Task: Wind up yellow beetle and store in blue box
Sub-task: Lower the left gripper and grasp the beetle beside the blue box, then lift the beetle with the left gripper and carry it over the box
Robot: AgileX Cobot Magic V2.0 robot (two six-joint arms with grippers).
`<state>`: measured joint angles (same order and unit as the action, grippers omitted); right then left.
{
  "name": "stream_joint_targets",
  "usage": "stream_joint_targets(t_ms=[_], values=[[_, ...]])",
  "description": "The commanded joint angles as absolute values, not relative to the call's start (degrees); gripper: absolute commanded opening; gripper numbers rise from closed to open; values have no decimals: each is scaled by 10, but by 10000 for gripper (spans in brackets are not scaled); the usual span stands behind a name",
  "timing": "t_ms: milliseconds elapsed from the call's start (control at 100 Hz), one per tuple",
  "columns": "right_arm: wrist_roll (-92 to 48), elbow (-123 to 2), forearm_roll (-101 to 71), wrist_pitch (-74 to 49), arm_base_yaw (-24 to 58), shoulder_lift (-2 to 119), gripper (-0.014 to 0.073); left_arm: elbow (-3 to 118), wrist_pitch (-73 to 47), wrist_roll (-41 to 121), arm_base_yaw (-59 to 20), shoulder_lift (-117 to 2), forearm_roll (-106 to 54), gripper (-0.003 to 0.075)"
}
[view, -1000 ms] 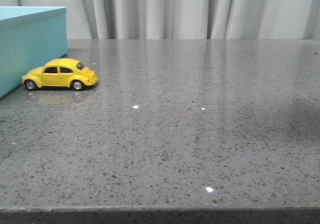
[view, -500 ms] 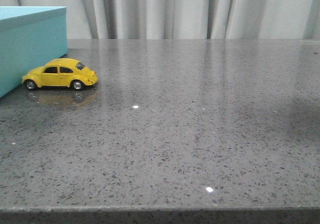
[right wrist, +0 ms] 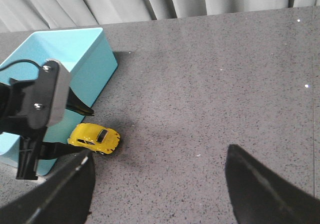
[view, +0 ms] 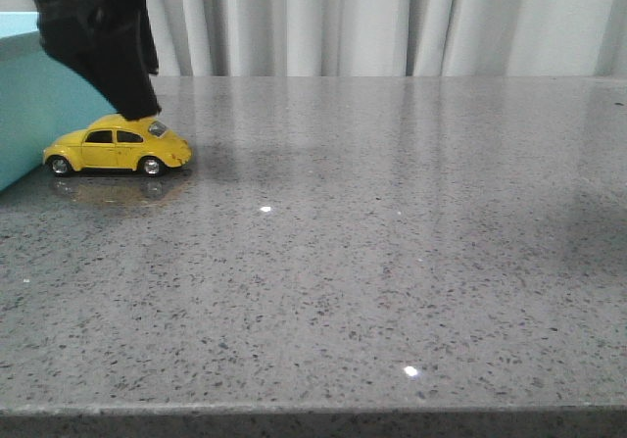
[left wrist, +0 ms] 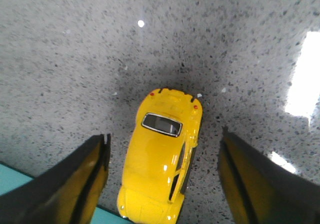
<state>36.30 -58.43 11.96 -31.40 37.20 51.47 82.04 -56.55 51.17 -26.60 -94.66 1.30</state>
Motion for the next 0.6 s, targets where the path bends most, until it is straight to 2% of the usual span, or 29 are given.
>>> stream_joint_targets(t_ms=[0,390,590], values=[[358,-599,127,-268,373,505,539,840,-558,512,-271,-936,19,452],[357,-599,127,-261,373,505,539,840,-564,506,-242,-973,24,447],[357,-599,127,-258,373,505,539,840,-553,506,-241,-973,24,395]])
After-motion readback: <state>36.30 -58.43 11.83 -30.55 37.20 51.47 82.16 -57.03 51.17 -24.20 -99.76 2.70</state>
